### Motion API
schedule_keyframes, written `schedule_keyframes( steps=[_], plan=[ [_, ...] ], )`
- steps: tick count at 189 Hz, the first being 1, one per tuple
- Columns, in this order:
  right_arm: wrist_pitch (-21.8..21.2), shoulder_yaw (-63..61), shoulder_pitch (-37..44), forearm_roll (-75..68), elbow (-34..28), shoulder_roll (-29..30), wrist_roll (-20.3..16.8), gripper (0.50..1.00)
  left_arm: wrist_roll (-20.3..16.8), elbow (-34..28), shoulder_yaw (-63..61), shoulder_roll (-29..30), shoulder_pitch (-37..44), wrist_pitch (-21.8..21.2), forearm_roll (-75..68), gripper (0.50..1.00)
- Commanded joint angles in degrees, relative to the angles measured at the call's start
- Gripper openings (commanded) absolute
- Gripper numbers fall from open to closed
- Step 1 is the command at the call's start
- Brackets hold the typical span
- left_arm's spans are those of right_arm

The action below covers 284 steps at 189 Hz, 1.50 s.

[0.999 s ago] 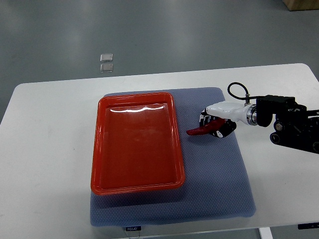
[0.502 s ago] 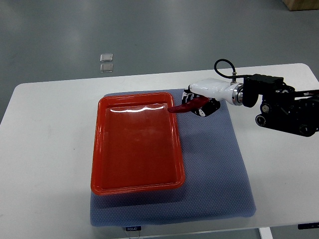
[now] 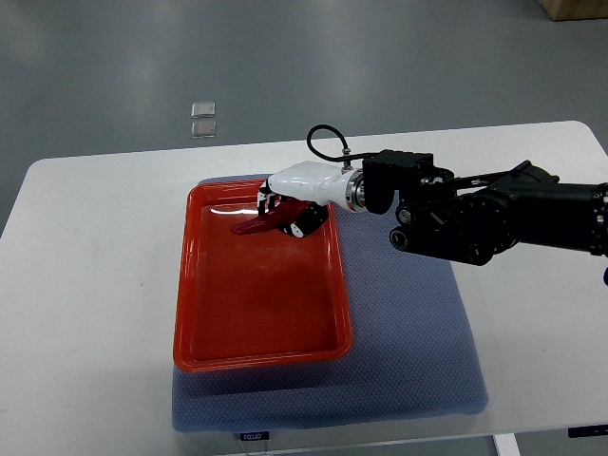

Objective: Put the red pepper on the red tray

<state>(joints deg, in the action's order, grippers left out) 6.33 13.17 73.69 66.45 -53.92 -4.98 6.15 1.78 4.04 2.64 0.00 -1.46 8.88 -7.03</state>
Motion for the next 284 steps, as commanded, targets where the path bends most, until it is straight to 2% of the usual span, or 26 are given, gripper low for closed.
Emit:
schedule_keyframes(
  steps=[1, 54, 86, 111, 122, 139, 167, 190, 202, 223, 248, 284],
  plan=[
    [-0.1, 0.8, 0.0, -0.1, 2.1, 4.0, 0.0, 0.504, 0.0, 0.0, 0.0, 0.0, 0.1, 0.0, 0.0, 1.000],
    [-0.2, 2.8, -1.4, 0.0, 7.5, 5.0, 0.0, 0.541, 0.0, 0.0, 0.0, 0.0, 0.1, 0.0, 0.0, 1.000],
    [-0.2, 3.1, -2.2, -0.1, 8.1, 5.0, -0.1, 0.619, 0.0, 0.0, 0.0, 0.0, 0.1, 0.0, 0.0, 1.000],
    [-0.1, 3.0, -2.3, -0.2, 8.2, 5.0, -0.1, 0.693, 0.1, 0.0, 0.0, 0.0, 0.1, 0.0, 0.0, 1.000],
    [-0.1, 2.8, -2.3, -0.2, 8.1, 5.0, -0.1, 0.752, 0.0, 0.0, 0.0, 0.0, 0.1, 0.0, 0.0, 1.000],
    [-0.1, 2.6, -2.3, -0.2, 8.1, 5.0, -0.1, 0.787, 0.1, 0.0, 0.0, 0.0, 0.1, 0.0, 0.0, 1.000],
    [0.2, 1.8, -2.2, -0.7, 8.1, 5.0, -0.1, 0.787, 0.0, 0.0, 0.0, 0.0, 0.0, 0.0, 0.0, 1.000],
    [0.4, -2.4, -2.1, -6.7, 8.1, 5.0, -0.1, 0.789, 0.0, 0.0, 0.0, 0.0, 0.1, 0.0, 0.0, 1.000],
    [0.4, -5.1, -2.2, -9.7, 8.1, 3.0, -0.1, 0.787, 0.0, 0.0, 0.0, 0.0, 0.0, 0.0, 0.0, 1.000],
    [0.4, -12.6, -2.8, -13.9, 8.1, -1.4, -0.1, 0.787, 0.0, 0.0, 0.0, 0.0, 0.0, 0.0, 0.0, 1.000],
    [0.3, -24.9, -7.5, -16.1, 7.5, -6.5, -0.5, 0.787, 0.1, 0.0, 0.0, 0.0, 0.0, 0.0, 0.0, 1.000],
    [-1.2, -42.6, -15.1, -16.1, 7.3, -9.7, -1.9, 0.789, 0.0, 0.0, 0.0, 0.0, 0.1, 0.0, 0.0, 1.000]
  ],
)
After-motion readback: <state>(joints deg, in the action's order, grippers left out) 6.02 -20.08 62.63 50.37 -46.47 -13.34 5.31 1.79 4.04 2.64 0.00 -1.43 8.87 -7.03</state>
